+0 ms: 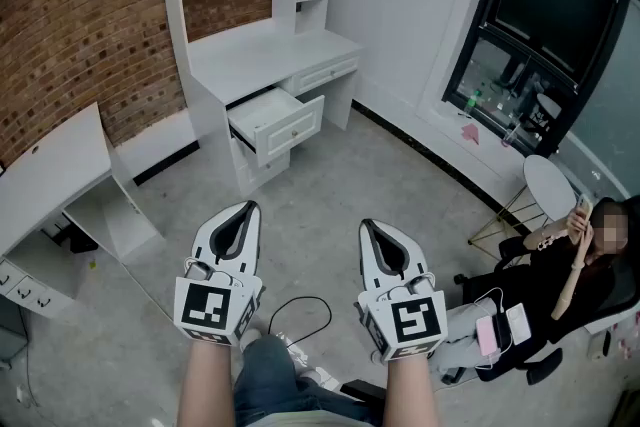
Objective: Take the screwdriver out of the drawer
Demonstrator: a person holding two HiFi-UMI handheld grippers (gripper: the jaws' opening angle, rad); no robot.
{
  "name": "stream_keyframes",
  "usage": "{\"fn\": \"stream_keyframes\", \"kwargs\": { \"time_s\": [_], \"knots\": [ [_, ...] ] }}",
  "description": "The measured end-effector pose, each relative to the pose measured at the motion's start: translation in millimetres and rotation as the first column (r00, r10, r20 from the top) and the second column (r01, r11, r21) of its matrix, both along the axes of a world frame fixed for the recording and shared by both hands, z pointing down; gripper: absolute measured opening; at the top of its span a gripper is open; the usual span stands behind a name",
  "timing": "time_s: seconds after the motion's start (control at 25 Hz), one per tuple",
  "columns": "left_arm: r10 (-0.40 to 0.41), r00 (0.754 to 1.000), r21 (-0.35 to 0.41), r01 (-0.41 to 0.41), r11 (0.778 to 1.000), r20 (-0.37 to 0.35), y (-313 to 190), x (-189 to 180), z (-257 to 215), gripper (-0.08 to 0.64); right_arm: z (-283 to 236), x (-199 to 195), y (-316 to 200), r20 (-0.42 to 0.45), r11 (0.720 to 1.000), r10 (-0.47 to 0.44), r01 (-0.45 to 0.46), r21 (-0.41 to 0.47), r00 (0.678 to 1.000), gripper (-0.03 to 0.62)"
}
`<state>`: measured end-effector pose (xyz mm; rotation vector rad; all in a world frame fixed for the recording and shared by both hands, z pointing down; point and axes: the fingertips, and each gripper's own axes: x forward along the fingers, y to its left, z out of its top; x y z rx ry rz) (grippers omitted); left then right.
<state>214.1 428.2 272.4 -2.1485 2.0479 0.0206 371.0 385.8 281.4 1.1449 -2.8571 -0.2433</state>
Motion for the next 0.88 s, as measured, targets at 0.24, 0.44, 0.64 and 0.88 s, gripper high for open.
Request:
{"fn": "stream_keyframes", "kwargs": {
  "time_s": [0.24,0.44,0.64,0.88],
  "knots": [
    [0.002,1.000,0.003,-0.002,1.000,0.014,-9,0,5,0.012,5,-5,-5,-0.025,1.000,-0.016,0.016,0.018,1.000,0.008],
    [0.020,1.000,-0.012,-0.020,1.000,0.005,-33,-8,14,0.012,12,-12,-24,-0.036,1.000,-0.010,0.011,0.010,0.999,0.008],
    [0.039,0.999,-0.019,-0.039,0.999,0.003,-69,-22,18,0.012,16,-28,-58,-0.032,1.000,0.002,-0.003,-0.007,0.999,0.009],
    [0.027,0.999,-0.033,-0.027,0.999,-0.023,-131,-89,23,0.012,23,-90,-120,-0.035,1.000,-0.002,0.002,-0.017,0.999,0.009]
  ]
}}
